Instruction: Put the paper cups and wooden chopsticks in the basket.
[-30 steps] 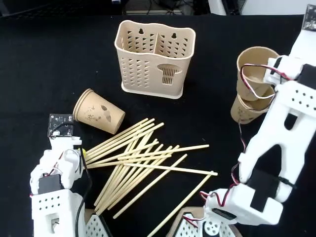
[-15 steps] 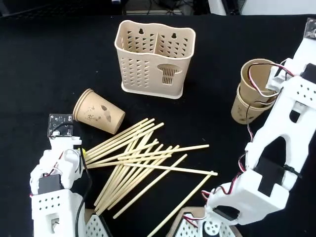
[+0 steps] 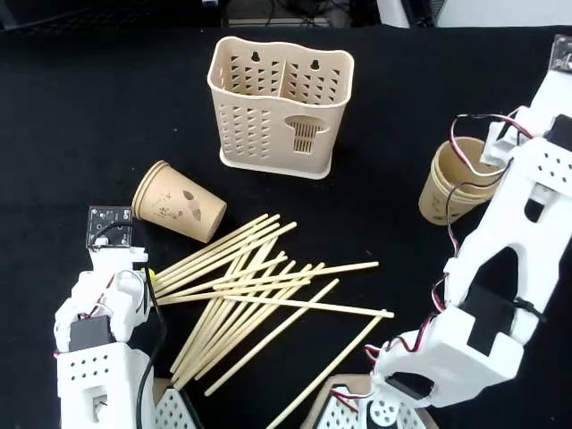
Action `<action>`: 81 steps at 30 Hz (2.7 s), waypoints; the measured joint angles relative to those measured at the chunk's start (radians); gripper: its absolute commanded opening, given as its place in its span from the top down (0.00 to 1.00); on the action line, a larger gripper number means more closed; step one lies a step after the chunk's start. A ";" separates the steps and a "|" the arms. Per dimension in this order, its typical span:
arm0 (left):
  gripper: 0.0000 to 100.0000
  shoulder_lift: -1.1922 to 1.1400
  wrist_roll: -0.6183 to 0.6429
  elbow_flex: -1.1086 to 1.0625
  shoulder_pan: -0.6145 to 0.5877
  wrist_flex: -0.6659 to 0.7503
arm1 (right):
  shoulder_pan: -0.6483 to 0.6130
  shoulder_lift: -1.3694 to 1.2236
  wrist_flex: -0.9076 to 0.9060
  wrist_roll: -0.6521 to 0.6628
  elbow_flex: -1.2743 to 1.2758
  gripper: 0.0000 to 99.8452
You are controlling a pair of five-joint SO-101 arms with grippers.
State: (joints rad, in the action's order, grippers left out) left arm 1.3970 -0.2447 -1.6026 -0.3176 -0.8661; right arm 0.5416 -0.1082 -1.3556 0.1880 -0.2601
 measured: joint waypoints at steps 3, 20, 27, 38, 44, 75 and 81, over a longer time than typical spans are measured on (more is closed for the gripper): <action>0.83 0.000 0.000 -0.003 0.000 0.000 | 0.000 0.000 -0.044 0.000 -0.074 0.84; 0.82 0.000 0.002 0.058 -0.089 0.003 | -0.249 0.109 -0.402 0.002 -0.325 0.84; 0.75 -0.080 0.035 0.365 -0.176 0.000 | -0.413 0.390 -0.402 0.002 -0.114 0.84; 0.75 -0.845 -0.006 0.898 0.002 -0.011 | -0.649 0.825 -0.275 0.002 0.511 0.84; 0.75 -1.206 -0.046 1.218 0.038 -0.190 | -0.647 0.987 -0.161 0.000 0.798 0.84; 0.75 -1.577 -0.288 1.617 0.245 -0.664 | -0.647 1.030 -0.021 0.000 1.005 0.84; 0.75 -1.577 -0.288 1.619 0.275 -0.687 | -0.647 1.030 -0.021 0.000 1.005 0.84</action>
State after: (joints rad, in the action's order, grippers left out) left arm -0.1803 -0.5332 0.0161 -0.0430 -1.5535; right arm -0.1059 0.9214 -1.3771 0.1880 0.7449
